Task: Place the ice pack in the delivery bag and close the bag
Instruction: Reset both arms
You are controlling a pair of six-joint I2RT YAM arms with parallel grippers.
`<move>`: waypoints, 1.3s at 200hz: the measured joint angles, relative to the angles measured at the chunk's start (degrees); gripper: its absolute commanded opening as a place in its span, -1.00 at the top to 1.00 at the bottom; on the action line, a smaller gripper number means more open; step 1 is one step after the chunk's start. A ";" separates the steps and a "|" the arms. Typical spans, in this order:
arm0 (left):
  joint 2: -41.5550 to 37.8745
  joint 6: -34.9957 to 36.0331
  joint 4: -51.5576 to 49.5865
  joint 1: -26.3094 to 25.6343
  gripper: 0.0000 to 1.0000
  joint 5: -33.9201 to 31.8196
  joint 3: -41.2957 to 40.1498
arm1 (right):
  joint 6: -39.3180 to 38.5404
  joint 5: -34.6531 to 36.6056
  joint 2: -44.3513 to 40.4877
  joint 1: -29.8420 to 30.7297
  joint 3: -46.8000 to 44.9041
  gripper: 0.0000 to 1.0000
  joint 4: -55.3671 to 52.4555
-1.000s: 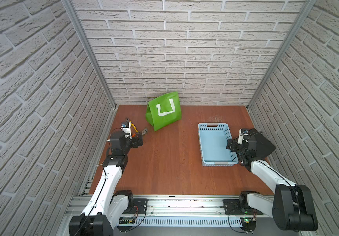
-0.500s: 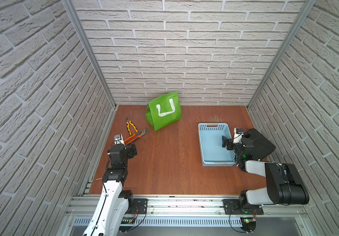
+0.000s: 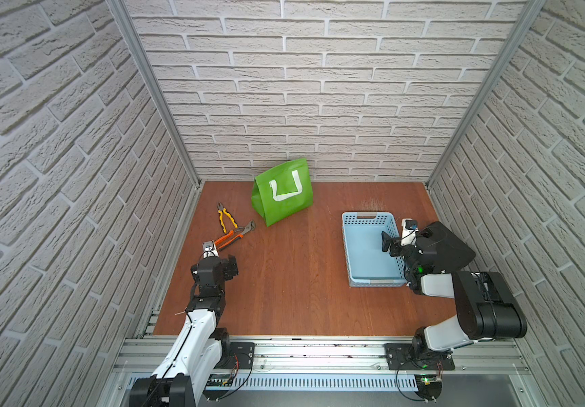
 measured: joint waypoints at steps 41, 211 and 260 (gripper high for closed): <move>10.56 6.14 15.76 0.11 -0.96 1.57 -0.48 | -0.63 1.40 0.00 0.94 0.81 -0.99 -1.57; 40.06 9.70 35.74 3.39 -0.96 13.16 12.09 | -1.44 3.34 0.00 1.92 1.22 -0.99 -2.47; 40.06 9.70 35.12 3.39 -0.96 13.77 12.09 | -1.90 4.35 0.00 2.78 1.79 -0.99 -3.69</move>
